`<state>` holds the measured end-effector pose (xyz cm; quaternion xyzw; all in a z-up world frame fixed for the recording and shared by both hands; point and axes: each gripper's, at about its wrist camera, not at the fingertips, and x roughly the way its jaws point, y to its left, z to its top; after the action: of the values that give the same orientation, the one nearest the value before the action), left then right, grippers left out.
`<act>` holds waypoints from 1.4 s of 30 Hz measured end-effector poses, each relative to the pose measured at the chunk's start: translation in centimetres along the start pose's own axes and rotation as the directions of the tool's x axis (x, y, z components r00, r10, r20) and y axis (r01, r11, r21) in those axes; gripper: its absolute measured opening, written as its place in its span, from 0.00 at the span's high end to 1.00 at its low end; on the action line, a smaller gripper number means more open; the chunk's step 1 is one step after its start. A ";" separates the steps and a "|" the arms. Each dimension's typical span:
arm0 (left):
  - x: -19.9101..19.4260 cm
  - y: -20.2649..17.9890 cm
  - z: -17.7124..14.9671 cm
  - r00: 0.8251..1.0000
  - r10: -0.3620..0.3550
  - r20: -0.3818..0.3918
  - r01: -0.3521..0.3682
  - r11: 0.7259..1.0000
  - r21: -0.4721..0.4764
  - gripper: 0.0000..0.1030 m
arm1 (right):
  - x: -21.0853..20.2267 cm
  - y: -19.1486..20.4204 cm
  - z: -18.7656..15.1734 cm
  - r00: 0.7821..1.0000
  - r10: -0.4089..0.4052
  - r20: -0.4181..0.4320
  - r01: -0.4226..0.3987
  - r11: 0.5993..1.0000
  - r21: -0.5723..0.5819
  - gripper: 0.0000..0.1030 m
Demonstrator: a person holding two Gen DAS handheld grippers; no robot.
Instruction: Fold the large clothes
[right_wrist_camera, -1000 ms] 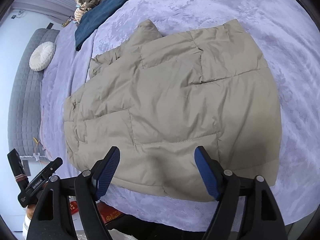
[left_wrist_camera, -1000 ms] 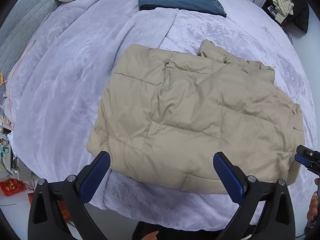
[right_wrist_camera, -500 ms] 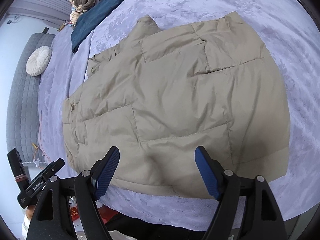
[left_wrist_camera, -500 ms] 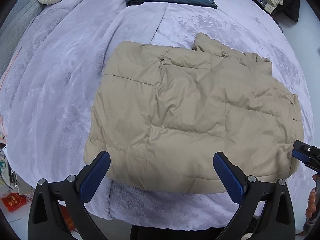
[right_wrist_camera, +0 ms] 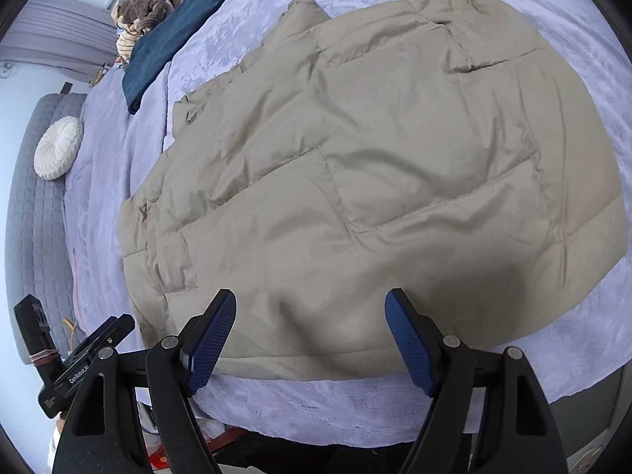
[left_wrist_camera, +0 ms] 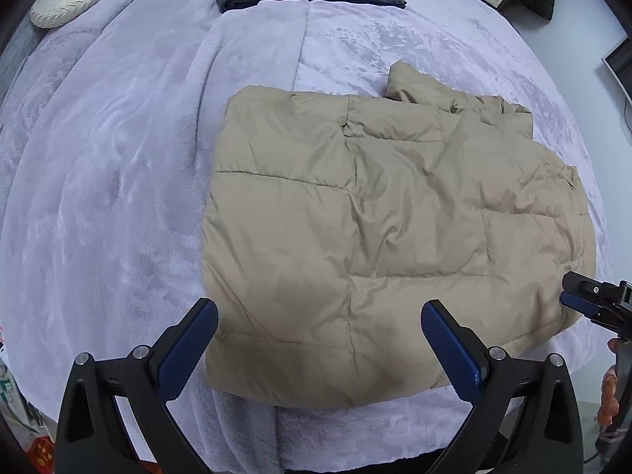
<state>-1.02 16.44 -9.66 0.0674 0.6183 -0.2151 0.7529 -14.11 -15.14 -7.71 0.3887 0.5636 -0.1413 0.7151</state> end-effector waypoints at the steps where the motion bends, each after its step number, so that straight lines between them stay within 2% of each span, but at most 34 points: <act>1: 0.2 0.2 0.0 1.000 -0.003 -0.003 0.003 1.000 0.000 0.00 | 0.2 0.4 -0.1 1.000 -0.004 0.003 0.004 1.000 -0.002 0.22; 4: 0.6 0.7 -0.2 1.000 -0.016 -0.009 0.016 1.000 -0.009 0.00 | 0.7 1.2 -0.2 1.000 -0.001 0.003 0.001 1.000 -0.001 0.20; 8: 1.4 1.1 -0.5 0.999 -0.031 -0.020 0.031 0.999 -0.027 0.00 | 1.3 2.4 -0.4 1.000 0.000 -0.003 0.000 1.000 -0.015 0.00; 15: 2.7 1.6 -0.4 0.999 -0.041 -0.028 0.040 0.998 -0.055 0.00 | 1.9 4.0 -0.1 1.000 -0.019 0.018 0.020 0.998 -0.055 0.00; 22: 3.7 2.3 -0.1 0.997 -0.067 -0.037 0.064 0.996 -0.066 0.00 | 3.4 5.0 1.6 1.000 -0.011 -0.023 0.010 0.998 -0.064 0.00; 32: 4.1 6.9 1.7 0.974 -0.225 0.004 0.222 0.962 -0.157 0.00 | 5.4 5.1 1.8 0.997 -0.037 -0.063 0.031 0.996 -0.086 0.00; 35: 4.9 8.1 2.4 0.961 -0.277 -0.002 0.274 0.950 -0.153 0.00 | 5.5 5.0 1.9 0.997 -0.038 -0.067 0.033 0.996 -0.089 0.00; 38: 6.5 8.6 3.1 0.933 -0.358 -0.037 0.349 0.926 -0.145 0.00 | 5.7 5.0 1.9 0.996 -0.047 -0.071 0.040 0.995 -0.097 0.00; 40: 7.6 8.5 3.9 0.907 -0.418 -0.055 0.409 0.903 -0.133 0.00 | 6.0 5.0 1.9 0.995 -0.059 -0.076 0.051 0.993 -0.104 0.00; 42: 8.7 7.9 4.7 0.868 -0.490 -0.077 0.480 0.869 -0.120 0.00 | 6.3 5.1 1.9 0.994 -0.068 -0.080 0.059 0.992 -0.110 0.00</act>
<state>7.70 19.76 -18.22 -0.1157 0.6636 -0.3634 0.6436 -7.44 -11.65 -11.37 0.3369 0.6118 -0.1171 0.7060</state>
